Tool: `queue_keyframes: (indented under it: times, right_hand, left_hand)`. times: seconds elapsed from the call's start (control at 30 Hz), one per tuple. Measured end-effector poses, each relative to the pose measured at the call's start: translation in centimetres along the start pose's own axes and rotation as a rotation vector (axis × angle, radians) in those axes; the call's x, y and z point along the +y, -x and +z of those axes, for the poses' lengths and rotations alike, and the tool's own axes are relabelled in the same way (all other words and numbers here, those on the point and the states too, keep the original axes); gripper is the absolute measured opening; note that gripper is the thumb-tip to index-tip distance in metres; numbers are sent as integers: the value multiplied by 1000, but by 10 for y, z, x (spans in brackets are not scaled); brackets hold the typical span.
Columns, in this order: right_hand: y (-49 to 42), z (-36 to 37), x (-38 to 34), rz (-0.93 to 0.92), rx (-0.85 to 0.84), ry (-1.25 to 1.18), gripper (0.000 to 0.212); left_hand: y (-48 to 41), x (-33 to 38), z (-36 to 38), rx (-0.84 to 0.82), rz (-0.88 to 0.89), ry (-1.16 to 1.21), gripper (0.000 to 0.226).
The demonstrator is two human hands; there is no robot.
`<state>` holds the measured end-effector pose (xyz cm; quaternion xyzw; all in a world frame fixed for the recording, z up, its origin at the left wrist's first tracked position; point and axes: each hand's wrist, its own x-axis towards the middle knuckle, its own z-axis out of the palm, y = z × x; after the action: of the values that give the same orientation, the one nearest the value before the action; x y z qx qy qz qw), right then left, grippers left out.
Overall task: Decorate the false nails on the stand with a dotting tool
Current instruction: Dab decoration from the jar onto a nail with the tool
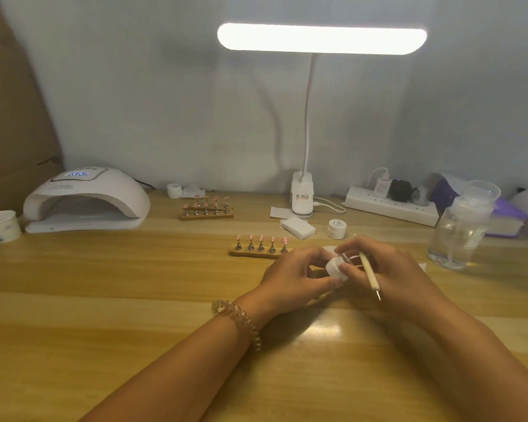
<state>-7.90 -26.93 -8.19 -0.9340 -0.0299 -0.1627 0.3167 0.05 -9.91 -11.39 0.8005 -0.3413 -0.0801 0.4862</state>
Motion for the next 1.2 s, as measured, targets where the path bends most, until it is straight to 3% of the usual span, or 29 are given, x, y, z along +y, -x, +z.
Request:
queue_keyframes:
  times: [0.3,0.53,0.73,0.87,0.93,1.0,1.07,1.2]
  right_hand:
    - [0,-1,-3,-10,-26,-95,22]
    - [0,1,0,40,-14,-36,17]
    - [2,8,-4,81,51,195,19]
    - [4,12,-4,98,48,398,19]
    - [5,10,-3,79,73,364,21]
    - [4,4,-3,78,52,222,48]
    - [3,1,-5,77,-22,114,60]
    - [2,1,-3,49,-42,147,41]
  left_hand:
    - [1,1,-1,-23,13,-56,29]
    - [2,1,3,58,54,-142,29]
    - [2,0,7,97,117,-263,30]
    - [1,1,7,77,118,-225,33]
    - [1,1,7,78,107,-177,30]
    - [-1,1,5,91,78,-111,27]
    - [-2,1,3,98,50,-55,25]
    - [0,2,3,93,66,-100,28]
